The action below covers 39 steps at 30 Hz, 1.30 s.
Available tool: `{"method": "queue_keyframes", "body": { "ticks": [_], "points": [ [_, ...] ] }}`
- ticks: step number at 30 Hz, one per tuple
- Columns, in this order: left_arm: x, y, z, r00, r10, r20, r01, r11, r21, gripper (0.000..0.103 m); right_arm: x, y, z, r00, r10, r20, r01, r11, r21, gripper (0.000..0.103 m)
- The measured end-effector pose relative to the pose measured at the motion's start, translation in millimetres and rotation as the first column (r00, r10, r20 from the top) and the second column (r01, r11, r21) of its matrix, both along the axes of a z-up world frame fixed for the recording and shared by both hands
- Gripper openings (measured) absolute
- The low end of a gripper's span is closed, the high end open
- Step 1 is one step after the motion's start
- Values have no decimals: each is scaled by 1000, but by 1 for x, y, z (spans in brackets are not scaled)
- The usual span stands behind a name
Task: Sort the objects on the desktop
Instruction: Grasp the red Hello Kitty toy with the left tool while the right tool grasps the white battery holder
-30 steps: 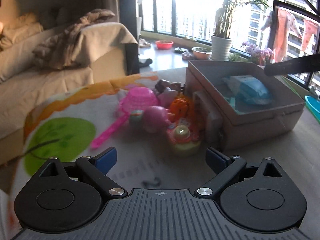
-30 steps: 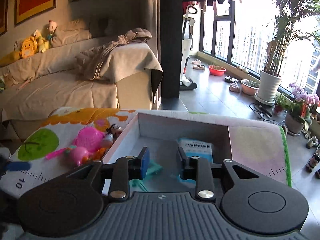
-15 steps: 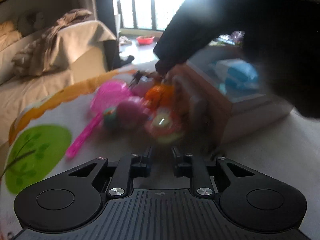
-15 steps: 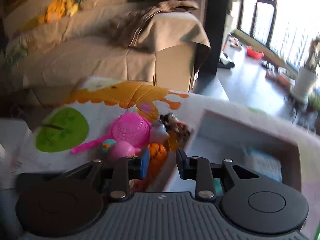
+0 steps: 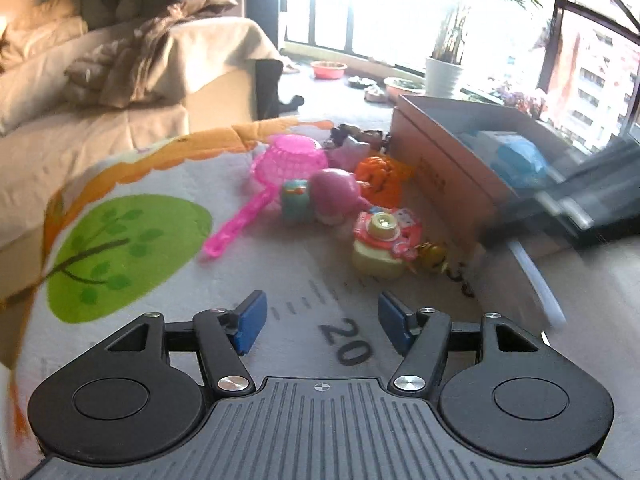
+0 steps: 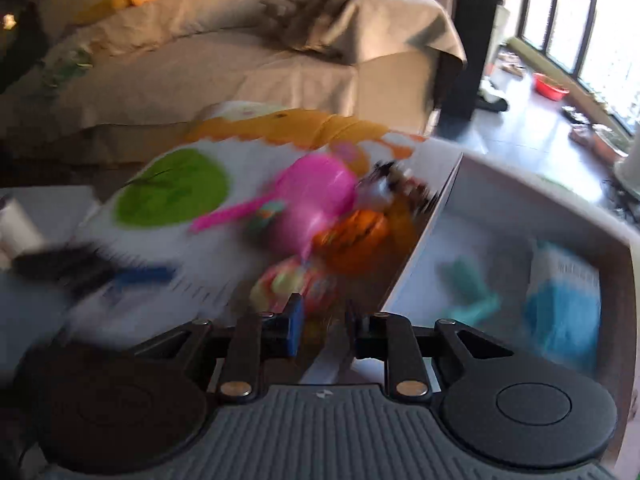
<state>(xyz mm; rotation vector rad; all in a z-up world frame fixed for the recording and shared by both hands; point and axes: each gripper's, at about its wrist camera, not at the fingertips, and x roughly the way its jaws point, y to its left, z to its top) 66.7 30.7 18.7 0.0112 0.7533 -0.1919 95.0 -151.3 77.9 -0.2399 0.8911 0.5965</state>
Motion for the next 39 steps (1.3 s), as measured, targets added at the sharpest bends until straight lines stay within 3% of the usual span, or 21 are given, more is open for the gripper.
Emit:
{"method": "queue_keyframes", "body": {
  "ticks": [4,9,10,12,14,16,20,23,27,32,34,36,39],
  "points": [
    [9,-16,2,999,-29,20,29,1000,5,74,-37,-37,-7,999,2,45,0,999,-51,21],
    [32,-41,0,998,-48,31,47,998,48,79,-50,-83,-21,985,-154,83,161,983,-87,27],
    [38,-44,0,999,-39,21,39,998,40,79,-52,-90,-21,981,-181,76,186,980,-67,30],
    [48,-48,-1,1000,-21,-4,21,1000,7,79,-56,-103,-19,973,-222,61,223,975,-10,48],
    [56,-51,-2,1000,1,-23,-2,1000,-10,77,-62,-108,-17,970,-234,65,232,972,36,57],
    [60,-54,-3,999,20,-37,-20,1000,-11,74,-66,-106,-17,973,-225,60,220,973,72,59],
    [59,-53,-3,998,43,-46,-43,999,-10,71,-70,-95,-24,981,-192,31,185,972,142,74],
    [54,-45,-3,997,59,-48,-59,998,5,55,-65,-80,-36,985,-171,17,166,974,154,75],
    [35,-31,-1,998,44,-38,-43,998,43,55,-62,-67,-47,986,-166,13,162,973,162,73],
    [-20,-18,1,996,-58,-71,62,997,51,55,-72,-71,-47,990,-134,54,126,984,123,68],
    [-42,-18,2,991,-102,-87,105,994,33,55,-76,-78,-49,986,-153,72,147,986,83,68],
    [-57,-21,3,989,-116,-88,118,993,23,64,-78,-89,-51,976,-194,95,190,981,46,68],
    [-62,-29,2,992,-109,-62,112,993,37,73,-78,-102,-48,972,-212,101,206,976,66,68]
  ]
}}
